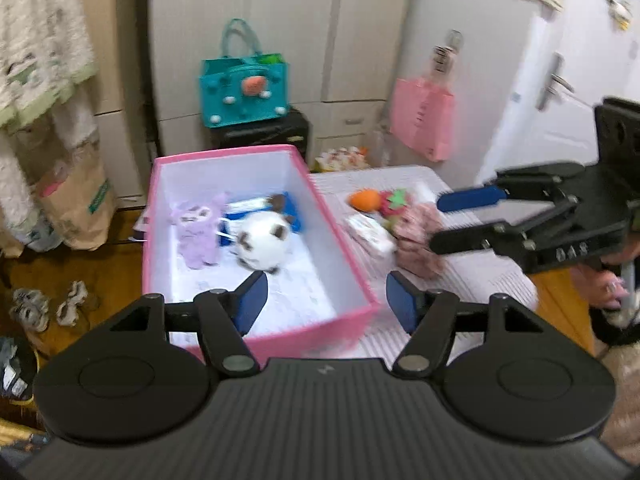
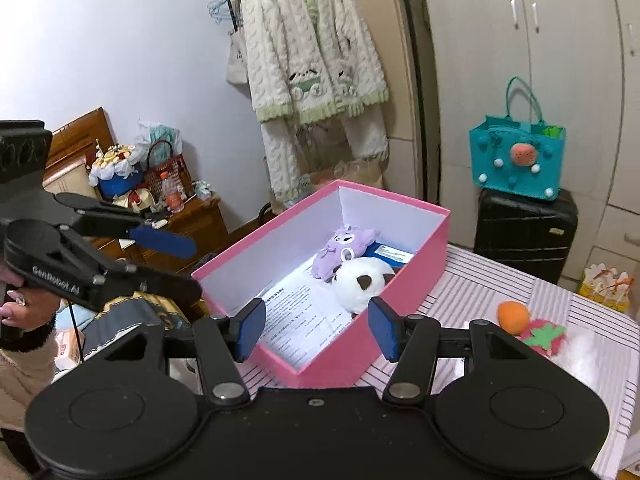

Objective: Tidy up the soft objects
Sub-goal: 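Reach the left tool to the pink floral scrunchie while the right tool reaches the mesh puff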

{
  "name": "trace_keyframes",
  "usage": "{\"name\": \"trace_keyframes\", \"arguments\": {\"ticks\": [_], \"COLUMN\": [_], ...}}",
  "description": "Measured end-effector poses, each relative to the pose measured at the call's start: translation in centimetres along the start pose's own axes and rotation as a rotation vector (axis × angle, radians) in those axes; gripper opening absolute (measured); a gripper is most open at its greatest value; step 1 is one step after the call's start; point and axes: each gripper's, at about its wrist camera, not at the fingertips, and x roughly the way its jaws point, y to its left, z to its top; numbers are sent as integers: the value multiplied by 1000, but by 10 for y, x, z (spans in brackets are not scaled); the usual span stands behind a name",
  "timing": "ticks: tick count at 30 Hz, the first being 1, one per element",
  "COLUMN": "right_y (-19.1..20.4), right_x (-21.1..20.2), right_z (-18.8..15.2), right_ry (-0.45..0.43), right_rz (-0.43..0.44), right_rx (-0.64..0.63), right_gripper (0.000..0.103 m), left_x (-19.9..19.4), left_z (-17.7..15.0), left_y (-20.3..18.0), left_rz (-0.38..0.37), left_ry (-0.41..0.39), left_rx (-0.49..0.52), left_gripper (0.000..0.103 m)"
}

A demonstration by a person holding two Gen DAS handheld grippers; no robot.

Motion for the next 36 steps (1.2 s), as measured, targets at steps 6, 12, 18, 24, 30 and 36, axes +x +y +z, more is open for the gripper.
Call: {"name": "trace_keyframes", "arguments": {"ticks": [6,12,18,24,30,36], "right_y": [10,2,-15,-22,-60,-99], "right_x": [-45,-70,-88,-99,-91,-72], "right_z": [-29,-64,-97,-120,-136,-142], "right_ry": [-29,-42,-82,-143,-143,-133], "right_rz": [-66,-121,-126,-201,-245,-268], "right_rx": [44,106,194,175,228,240], "right_gripper": [63,63,63,65,65,65], "left_x": [-17,-7,7,30,50,81], "left_z": [-13,-29,-30,-32,-34,-30], "left_y": [-28,-53,-65,-76,-77,-93], "left_rz": [-68,-132,-206,-226,-207,-150], "left_ry": [29,81,50,11,-114,-154], "left_rx": [57,91,64,53,16,58], "left_gripper": [68,68,68,68,68,68]}}
